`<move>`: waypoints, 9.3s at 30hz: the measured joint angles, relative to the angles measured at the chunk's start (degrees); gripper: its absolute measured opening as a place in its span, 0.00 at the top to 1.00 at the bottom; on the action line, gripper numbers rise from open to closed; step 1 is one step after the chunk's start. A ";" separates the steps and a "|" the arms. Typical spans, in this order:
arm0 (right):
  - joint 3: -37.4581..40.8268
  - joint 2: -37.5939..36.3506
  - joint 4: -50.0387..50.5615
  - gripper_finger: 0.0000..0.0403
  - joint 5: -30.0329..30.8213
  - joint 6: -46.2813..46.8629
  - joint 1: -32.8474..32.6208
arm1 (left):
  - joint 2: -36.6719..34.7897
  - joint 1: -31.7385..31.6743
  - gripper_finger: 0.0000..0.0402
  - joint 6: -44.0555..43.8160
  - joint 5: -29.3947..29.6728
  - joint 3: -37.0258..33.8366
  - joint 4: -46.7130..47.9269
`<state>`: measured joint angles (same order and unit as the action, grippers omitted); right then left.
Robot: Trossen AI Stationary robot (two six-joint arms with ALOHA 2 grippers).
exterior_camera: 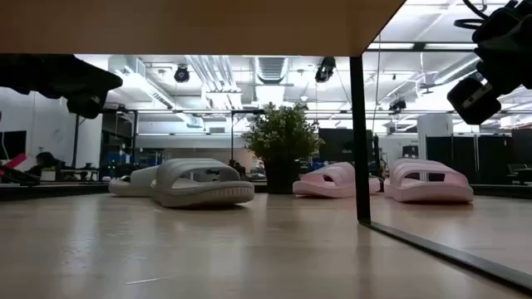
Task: Pick and place slides into the shelf
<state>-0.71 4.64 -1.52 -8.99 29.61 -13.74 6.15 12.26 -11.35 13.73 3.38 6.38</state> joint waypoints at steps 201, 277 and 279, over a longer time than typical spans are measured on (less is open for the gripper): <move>-57.00 38.16 62.54 0.54 25.94 6.69 9.16 | 10.36 -0.27 0.69 -16.76 21.19 -1.07 -44.96; -56.90 90.90 67.76 0.54 -25.92 -58.47 62.38 | 12.20 -0.25 0.69 -16.72 23.13 -1.07 -44.87; -56.32 90.90 67.72 0.54 -25.92 -59.20 62.38 | 12.21 -0.25 0.69 -16.71 23.38 -1.07 -44.86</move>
<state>-57.03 95.54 66.20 -34.92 -29.60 48.64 18.36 12.01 -28.07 37.11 2.31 -38.48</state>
